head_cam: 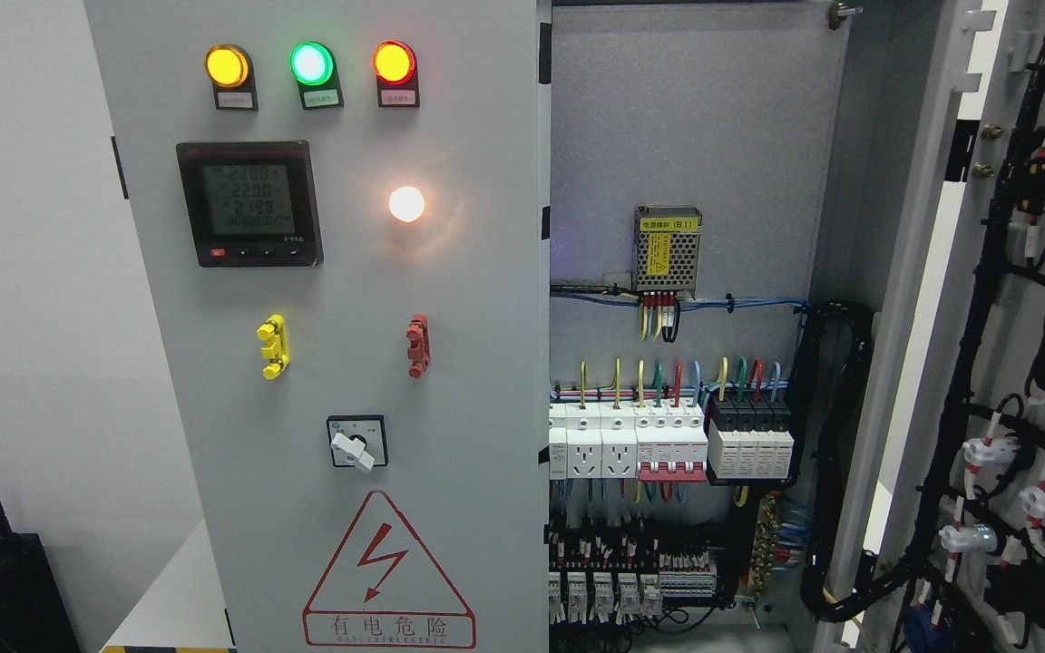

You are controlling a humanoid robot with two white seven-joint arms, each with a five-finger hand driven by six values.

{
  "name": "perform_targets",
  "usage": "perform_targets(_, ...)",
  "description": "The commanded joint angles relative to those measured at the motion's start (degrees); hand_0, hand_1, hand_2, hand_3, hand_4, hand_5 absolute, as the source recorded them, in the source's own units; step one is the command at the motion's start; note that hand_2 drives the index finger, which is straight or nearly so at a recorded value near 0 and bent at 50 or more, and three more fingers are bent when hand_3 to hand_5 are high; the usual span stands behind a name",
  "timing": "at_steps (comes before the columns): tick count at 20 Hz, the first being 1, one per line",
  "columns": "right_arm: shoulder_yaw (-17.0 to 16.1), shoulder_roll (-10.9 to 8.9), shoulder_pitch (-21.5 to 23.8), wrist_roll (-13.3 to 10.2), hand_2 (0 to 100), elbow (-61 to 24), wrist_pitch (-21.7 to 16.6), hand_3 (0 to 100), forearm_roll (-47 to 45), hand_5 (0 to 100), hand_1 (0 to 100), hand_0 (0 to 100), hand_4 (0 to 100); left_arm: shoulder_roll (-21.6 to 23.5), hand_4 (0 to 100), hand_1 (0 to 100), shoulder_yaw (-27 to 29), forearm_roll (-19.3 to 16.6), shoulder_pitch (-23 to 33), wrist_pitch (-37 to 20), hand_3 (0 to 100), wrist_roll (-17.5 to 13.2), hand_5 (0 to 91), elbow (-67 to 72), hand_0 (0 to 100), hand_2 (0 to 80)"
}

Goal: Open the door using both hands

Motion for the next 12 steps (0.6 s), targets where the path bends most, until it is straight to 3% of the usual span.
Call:
perform_targets(1, 0.0, -0.40, 1.3, -0.1, 0, -4.6, 0.0, 0, -1.5, 0, 0, 0, 0, -1.0, 3, 0, 3.3, -0.9, 0.0, 0.1, 0, 0.7, 0.0, 0.4, 0, 0.0)
perform_targets(6, 0.3, -0.93, 7.3, -0.8, 0, -19.2, 0.1, 0, -1.3, 0, 0, 0, 0, -1.0, 3, 0, 3.3, -0.5, 0.0, -0.2, 0, 0.8, 0.0, 0.3, 0, 0.0)
perform_targets(9, 0.6, -3.38, 10.4, -0.9, 0, -26.3, 0.1, 0, -1.3, 0, 0, 0, 0, -1.0, 3, 0, 3.4, -0.4, 0.0, -0.2, 0, 0.3, 0.0, 0.3, 0, 0.0)
perform_targets(12, 0.4, -4.00, 15.7, -0.9, 0, -37.0, 0.1, 0, -1.3, 0, 0, 0, 0, -1.0, 3, 0, 3.4, -0.4, 0.0, -0.2, 0, 0.2, 0.0, 0.3, 0, 0.0)
